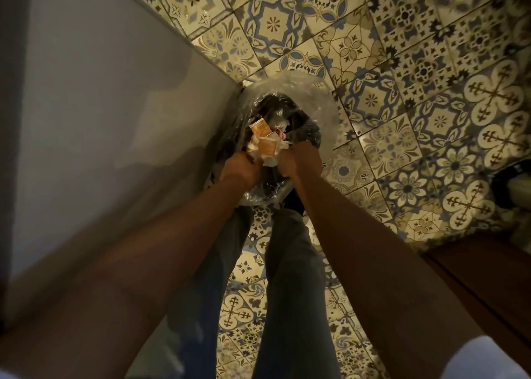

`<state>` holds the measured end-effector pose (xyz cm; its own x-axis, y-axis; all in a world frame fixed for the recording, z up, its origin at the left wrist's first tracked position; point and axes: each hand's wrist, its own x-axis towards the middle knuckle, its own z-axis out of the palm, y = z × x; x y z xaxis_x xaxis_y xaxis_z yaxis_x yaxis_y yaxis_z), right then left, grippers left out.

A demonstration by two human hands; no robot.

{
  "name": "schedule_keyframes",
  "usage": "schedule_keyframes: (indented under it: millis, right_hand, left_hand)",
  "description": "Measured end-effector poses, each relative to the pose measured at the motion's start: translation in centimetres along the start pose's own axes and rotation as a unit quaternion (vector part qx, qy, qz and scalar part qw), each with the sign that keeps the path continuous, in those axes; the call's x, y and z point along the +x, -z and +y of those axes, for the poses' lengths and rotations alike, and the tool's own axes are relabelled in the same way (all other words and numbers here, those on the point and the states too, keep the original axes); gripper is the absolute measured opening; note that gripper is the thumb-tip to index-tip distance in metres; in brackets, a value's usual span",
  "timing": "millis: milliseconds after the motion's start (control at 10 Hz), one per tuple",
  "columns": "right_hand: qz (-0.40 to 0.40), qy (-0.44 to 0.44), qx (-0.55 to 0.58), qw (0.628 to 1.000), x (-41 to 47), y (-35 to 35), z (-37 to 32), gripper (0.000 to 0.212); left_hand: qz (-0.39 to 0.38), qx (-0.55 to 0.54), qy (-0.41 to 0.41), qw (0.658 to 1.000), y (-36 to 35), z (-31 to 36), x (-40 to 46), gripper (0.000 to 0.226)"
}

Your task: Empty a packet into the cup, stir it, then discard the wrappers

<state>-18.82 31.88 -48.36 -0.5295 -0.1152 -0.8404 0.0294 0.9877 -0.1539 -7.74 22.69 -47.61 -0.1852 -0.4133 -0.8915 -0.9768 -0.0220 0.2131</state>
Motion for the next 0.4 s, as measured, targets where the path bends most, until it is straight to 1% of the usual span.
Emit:
schedule_keyframes:
  millis: [100,200,400]
  right_hand:
    - [0.003,-0.017,0.003,1.000,-0.8,1.1,0.1,0.041]
    - [0.024,-0.008,-0.007,1.000,-1.4,2.0,0.3,0.046]
    - [-0.005,0.029,0.018,0.999,-3.7,3.9,0.0,0.046]
  left_hand:
    - [-0.026,0.015,0.019,0.999,0.4,0.5,-1.3,0.034]
    - [-0.015,0.027,0.013,0.999,0.8,0.9,-2.4,0.037]
    - [0.011,0.011,0.010,1.000,1.1,1.5,-5.2,0.041]
